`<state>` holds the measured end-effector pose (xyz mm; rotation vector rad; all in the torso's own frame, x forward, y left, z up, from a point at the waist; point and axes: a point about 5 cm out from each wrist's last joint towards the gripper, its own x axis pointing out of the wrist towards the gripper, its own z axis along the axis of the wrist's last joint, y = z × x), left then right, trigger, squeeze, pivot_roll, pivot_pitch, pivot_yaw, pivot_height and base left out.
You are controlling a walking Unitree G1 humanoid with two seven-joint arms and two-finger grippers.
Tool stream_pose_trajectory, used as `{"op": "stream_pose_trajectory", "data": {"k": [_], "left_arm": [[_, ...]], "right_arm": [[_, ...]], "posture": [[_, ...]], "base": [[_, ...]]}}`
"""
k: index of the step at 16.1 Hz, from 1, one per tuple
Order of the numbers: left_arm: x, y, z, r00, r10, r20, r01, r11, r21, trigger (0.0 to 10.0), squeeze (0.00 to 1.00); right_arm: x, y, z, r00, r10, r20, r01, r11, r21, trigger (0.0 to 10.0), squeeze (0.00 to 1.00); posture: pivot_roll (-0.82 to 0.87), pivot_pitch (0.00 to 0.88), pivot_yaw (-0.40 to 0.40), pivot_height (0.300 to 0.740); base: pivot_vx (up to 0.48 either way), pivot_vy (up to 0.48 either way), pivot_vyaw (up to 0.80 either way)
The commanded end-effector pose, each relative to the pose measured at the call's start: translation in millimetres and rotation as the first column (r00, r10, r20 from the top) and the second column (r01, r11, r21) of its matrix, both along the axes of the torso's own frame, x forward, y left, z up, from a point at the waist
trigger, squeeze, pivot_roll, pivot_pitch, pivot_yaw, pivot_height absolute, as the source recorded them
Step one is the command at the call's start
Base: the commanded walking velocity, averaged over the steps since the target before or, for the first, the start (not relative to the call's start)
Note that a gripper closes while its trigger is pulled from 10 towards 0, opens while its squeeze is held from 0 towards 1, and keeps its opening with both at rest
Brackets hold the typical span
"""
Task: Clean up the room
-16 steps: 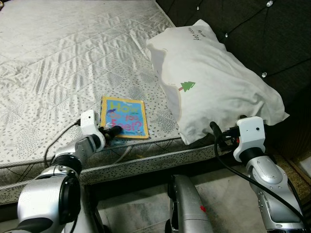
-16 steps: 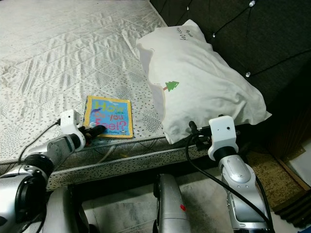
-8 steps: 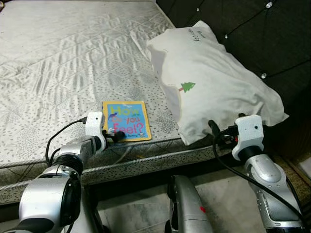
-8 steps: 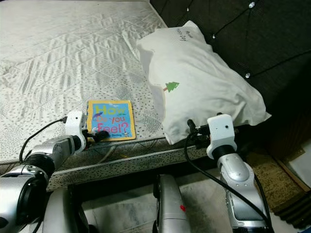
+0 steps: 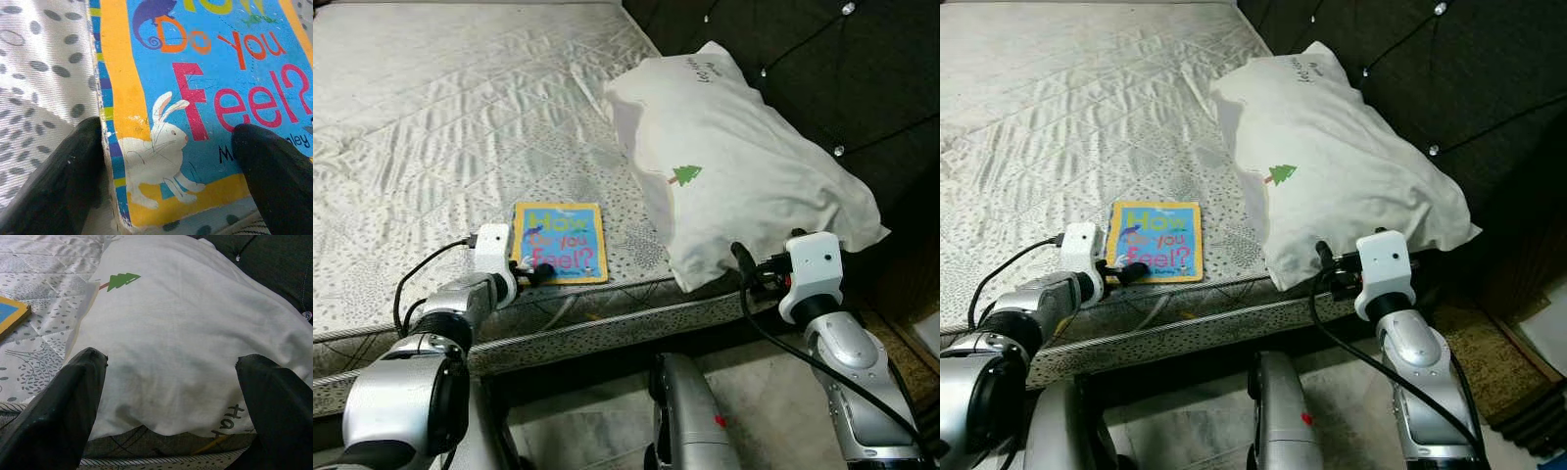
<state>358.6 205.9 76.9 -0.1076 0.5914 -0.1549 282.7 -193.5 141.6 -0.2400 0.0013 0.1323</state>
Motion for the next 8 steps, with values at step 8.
{"op": "stream_pose_trajectory", "data": {"k": [8], "left_arm": [[10.2,-13.5,13.1,0.998,-0.057,0.014,0.056,0.998,0.030,10.0,1.00]], "right_arm": [[0.8,1.4,-1.1,1.000,0.007,0.000,-0.007,1.000,-0.006,10.0,0.00]], "posture": [[-0.33,0.057,-0.102,0.509]], "base": [[0.000,0.000,0.00]]}}
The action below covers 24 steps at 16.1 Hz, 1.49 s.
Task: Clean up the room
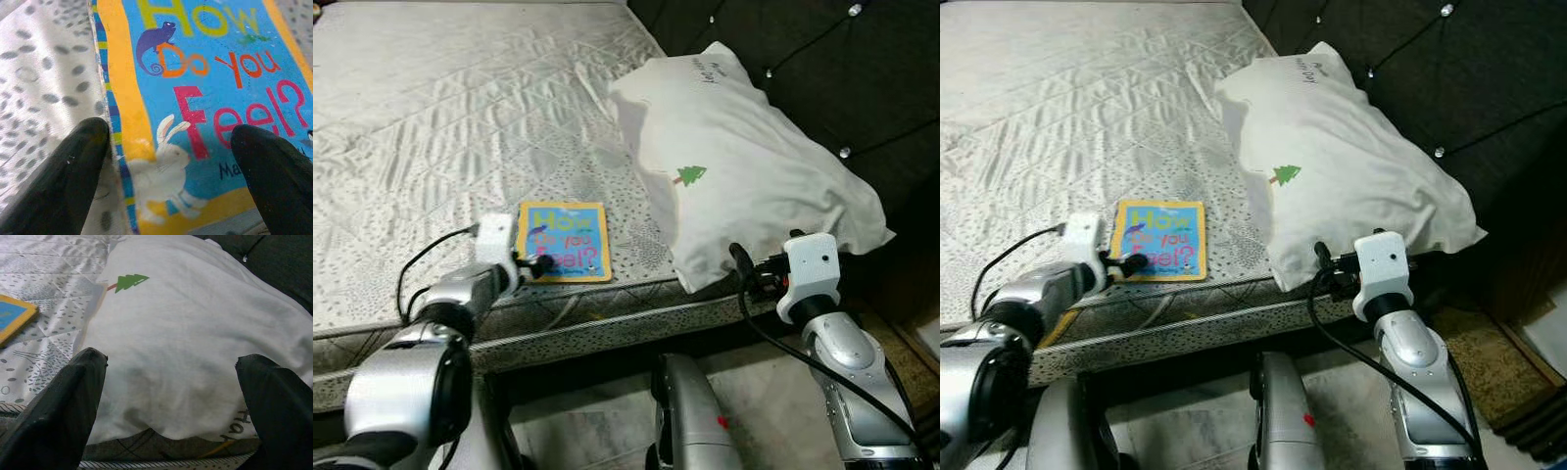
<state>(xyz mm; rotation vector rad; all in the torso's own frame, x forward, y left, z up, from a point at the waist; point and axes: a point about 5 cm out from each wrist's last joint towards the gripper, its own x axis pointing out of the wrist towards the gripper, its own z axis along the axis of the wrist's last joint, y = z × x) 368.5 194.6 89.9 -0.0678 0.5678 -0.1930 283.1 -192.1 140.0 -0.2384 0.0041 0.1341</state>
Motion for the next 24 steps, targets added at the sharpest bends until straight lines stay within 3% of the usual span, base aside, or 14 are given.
{"op": "stream_pose_trajectory", "data": {"k": [1,4,9,11,13,24], "left_arm": [[0.8,-7.3,0.0,0.999,-0.033,-0.014,0.033,0.999,0.002,10.0,1.00],[1.0,-17.3,-1.2,0.997,-0.074,-0.019,0.074,0.997,-0.005,10.0,1.00],[-1.6,-15.4,-5.1,0.996,-0.080,-0.032,0.081,0.997,0.006,10.0,1.00],[-3.9,-10.9,-7.9,0.996,-0.080,-0.042,0.081,0.997,0.015,10.0,0.86],[-5.9,-5.9,-9.5,0.995,-0.086,-0.050,0.087,0.996,0.023,10.0,0.00],[-30.8,12.9,-37.5,0.984,-0.132,-0.118,0.132,0.991,-0.005,10.0,0.00]], "right_arm": [[0.1,0.1,0.4,1.000,0.006,0.003,-0.006,1.000,-0.008,10.0,0.00],[0.1,1.0,0.5,1.000,0.006,0.005,-0.006,1.000,-0.007,10.0,0.00],[0.4,1.9,0.1,1.000,0.006,0.005,-0.006,1.000,-0.003,10.0,0.00],[0.8,2.3,-0.1,1.000,0.006,0.005,-0.006,1.000,-0.002,10.0,0.00],[1.6,3.3,-0.5,1.000,0.008,0.005,-0.008,1.000,0.001,10.0,0.00],[5.1,11.4,-6.3,1.000,0.014,0.003,-0.014,1.000,0.023,10.0,0.00]], "posture": [[-0.33,0.059,-0.101,0.509],[-0.33,0.061,-0.099,0.509],[-0.32,0.060,-0.097,0.509],[-0.32,0.059,-0.097,0.509],[-0.31,0.056,-0.099,0.509],[-0.26,0.048,-0.091,0.509]], "base": [[0.000,0.000,0.00],[0.000,0.000,0.00],[0.000,0.000,0.00],[0.000,0.000,0.00],[0.000,0.000,0.00],[0.000,0.000,0.00]]}}
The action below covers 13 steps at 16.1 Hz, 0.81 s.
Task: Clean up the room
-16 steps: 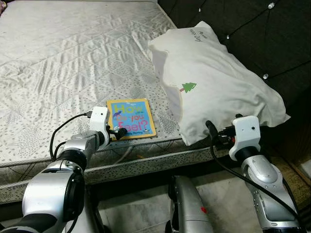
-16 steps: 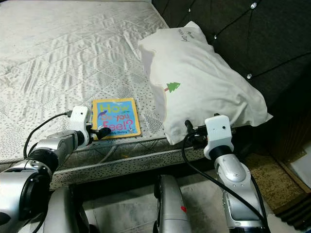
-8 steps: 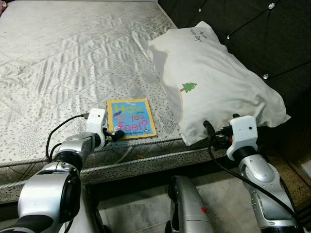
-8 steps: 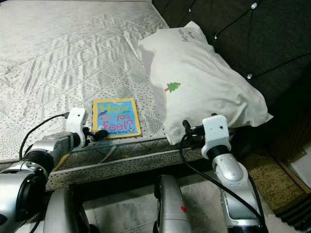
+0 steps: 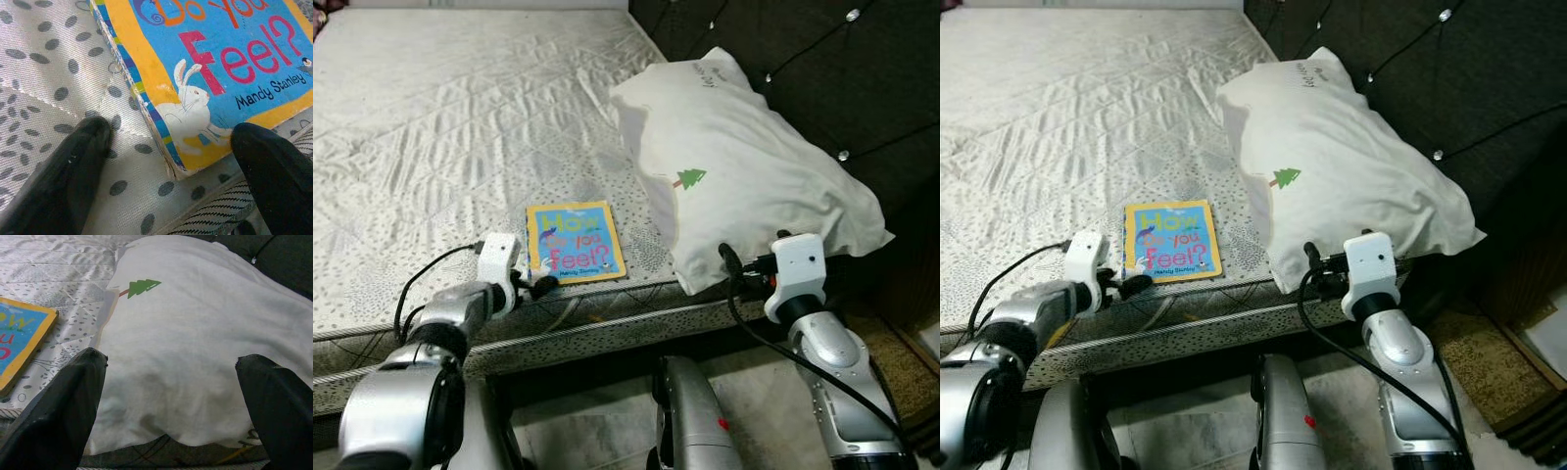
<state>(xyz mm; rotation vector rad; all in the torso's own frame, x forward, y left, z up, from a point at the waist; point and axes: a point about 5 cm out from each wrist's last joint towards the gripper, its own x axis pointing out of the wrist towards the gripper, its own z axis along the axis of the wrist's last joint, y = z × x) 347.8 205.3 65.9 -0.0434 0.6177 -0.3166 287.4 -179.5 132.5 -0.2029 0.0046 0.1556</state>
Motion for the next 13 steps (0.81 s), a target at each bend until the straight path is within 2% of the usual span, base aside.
{"op": "stream_pose_trajectory", "data": {"k": [1,2,5,8,11,12,13], "left_arm": [[-13.9,3.2,-17.7,0.997,-0.015,-0.077,0.016,1.000,0.008,10.0,0.00],[-21.5,6.6,-25.6,0.997,-0.011,-0.074,0.010,1.000,-0.009,10.0,0.00],[-23.5,7.6,-26.8,0.999,0.014,-0.044,-0.016,0.999,-0.039,10.0,0.00],[-24.1,3.6,-18.9,0.992,0.054,0.115,-0.046,0.996,-0.077,10.0,0.00],[-23.7,4.5,-11.6,0.975,0.091,0.203,-0.074,0.993,-0.091,10.0,0.00],[-24.6,6.3,-3.2,0.943,0.151,0.297,-0.125,0.987,-0.104,10.0,0.00],[-25.4,6.8,-0.8,0.932,0.172,0.320,-0.143,0.983,-0.112,10.0,0.00]], "right_arm": [[2.0,1.6,0.2,1.000,-0.001,0.008,0.001,1.000,-0.006,10.0,0.00],[5.4,7.4,-1.6,1.000,0.014,0.008,-0.014,1.000,0.005,10.0,0.00],[9.4,10.5,-2.1,1.000,0.021,0.011,-0.022,1.000,0.011,10.0,0.00],[19.4,21.3,-4.0,0.999,0.038,0.025,-0.039,0.999,0.036,10.0,0.00],[22.2,28.4,-5.7,0.998,0.051,0.030,-0.052,0.997,0.049,10.0,0.00],[25.1,32.2,-6.4,0.998,0.055,0.038,-0.058,0.997,0.059,10.0,0.00],[26.2,33.0,-6.5,0.998,0.055,0.041,-0.057,0.996,0.061,10.0,0.00]], "posture": [[-0.25,0.046,-0.092,0.509],[-0.22,0.039,-0.092,0.509],[-0.20,0.031,-0.089,0.509],[-0.15,0.000,-0.080,0.509],[-0.13,0.000,-0.074,0.509],[-0.12,0.000,-0.070,0.509],[-0.11,0.000,-0.067,0.509]], "base": [[0.000,0.000,0.00],[0.000,0.000,0.00],[0.000,0.000,0.00],[0.000,0.000,0.00],[0.000,0.000,0.00],[0.000,0.000,0.00],[0.000,0.000,0.00]]}}
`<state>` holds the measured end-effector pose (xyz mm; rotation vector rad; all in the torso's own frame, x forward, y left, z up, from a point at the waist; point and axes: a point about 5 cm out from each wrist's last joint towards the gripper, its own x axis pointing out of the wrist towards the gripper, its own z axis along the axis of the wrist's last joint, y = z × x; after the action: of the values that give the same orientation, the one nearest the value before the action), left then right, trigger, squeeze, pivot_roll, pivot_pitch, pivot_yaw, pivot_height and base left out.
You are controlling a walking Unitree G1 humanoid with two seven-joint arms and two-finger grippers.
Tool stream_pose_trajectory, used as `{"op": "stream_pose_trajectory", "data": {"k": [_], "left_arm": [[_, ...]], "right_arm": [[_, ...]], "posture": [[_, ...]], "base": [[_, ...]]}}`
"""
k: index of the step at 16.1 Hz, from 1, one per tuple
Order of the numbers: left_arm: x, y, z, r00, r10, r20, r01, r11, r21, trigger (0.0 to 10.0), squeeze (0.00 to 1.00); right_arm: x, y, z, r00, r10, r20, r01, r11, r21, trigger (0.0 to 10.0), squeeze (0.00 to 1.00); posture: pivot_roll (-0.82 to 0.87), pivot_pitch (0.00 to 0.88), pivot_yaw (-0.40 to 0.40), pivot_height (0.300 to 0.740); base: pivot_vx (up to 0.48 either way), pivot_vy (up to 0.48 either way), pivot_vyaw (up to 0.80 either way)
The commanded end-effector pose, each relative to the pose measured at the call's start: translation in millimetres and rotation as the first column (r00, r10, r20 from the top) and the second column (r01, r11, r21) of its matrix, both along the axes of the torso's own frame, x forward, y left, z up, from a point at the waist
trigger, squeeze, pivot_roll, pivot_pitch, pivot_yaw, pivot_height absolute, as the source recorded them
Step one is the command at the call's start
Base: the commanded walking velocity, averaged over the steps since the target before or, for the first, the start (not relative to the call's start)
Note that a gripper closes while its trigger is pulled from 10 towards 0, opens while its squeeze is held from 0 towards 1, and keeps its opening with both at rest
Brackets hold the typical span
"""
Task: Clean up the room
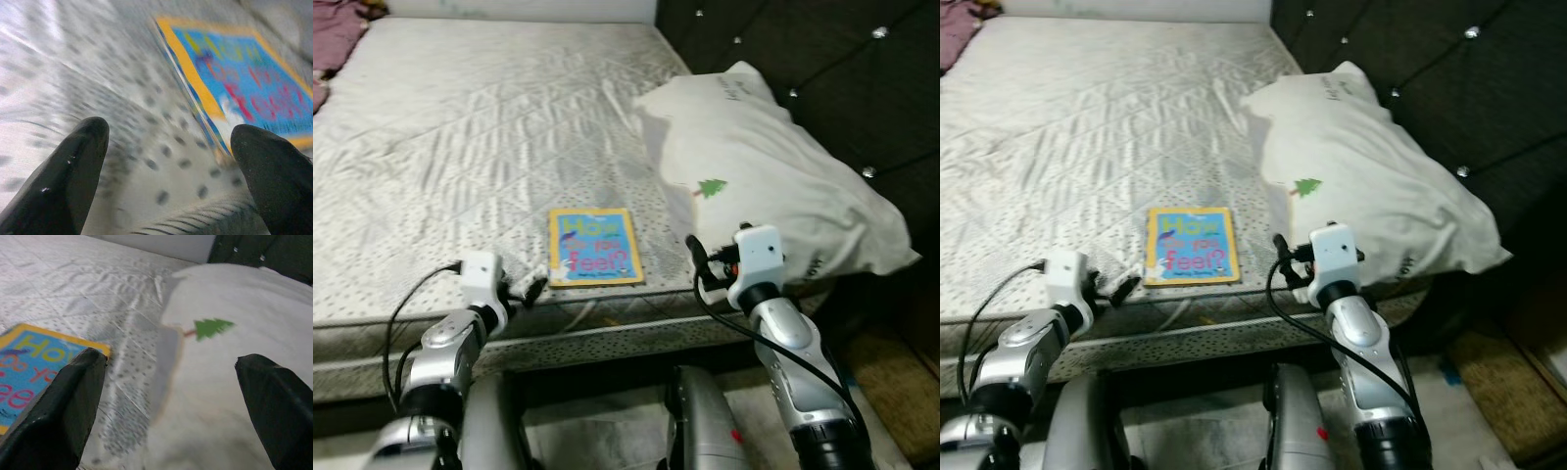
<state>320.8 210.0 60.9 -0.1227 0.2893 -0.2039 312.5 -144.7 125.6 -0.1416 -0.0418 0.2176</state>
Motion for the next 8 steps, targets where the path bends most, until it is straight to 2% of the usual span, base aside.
{"op": "stream_pose_trajectory", "data": {"k": [1,4,6,7,8], "left_arm": [[-0.5,1.8,8.4,0.997,0.045,0.066,-0.045,0.999,-0.001,10.0,0.00],[-2.7,4.2,25.6,0.966,0.136,0.220,-0.131,0.991,-0.034,10.0,0.00],[-3.4,5.5,35.4,0.941,0.182,0.285,-0.176,0.983,-0.048,10.0,0.86],[-3.5,6.0,39.3,0.931,0.197,0.306,-0.189,0.980,-0.057,10.0,1.00],[-3.0,5.8,44.8,0.918,0.210,0.336,-0.200,0.978,-0.064,10.0,1.00]], "right_arm": [[2.9,-1.0,0.2,1.000,-0.011,0.008,0.011,1.000,0.002,10.0,0.00],[9.3,0.8,2.8,0.999,-0.023,0.027,0.022,1.000,0.022,10.0,0.00],[11.2,1.6,1.8,0.999,-0.033,0.033,0.032,0.999,0.039,10.0,0.00],[11.9,2.0,1.4,0.999,-0.037,0.036,0.035,0.998,0.046,10.0,0.00],[13.0,2.2,1.2,0.998,-0.045,0.037,0.043,0.997,0.058,10.0,0.00]], "posture": [[-0.11,0.000,-0.064,0.509],[-0.09,0.000,-0.052,0.509],[-0.08,0.000,-0.043,0.509],[-0.07,0.000,-0.042,0.509],[-0.07,0.000,-0.042,0.509]], "base": [[0.000,0.000,0.00],[0.000,0.000,0.00],[0.000,0.000,0.00],[0.000,0.000,0.00],[0.000,0.000,0.00]]}}
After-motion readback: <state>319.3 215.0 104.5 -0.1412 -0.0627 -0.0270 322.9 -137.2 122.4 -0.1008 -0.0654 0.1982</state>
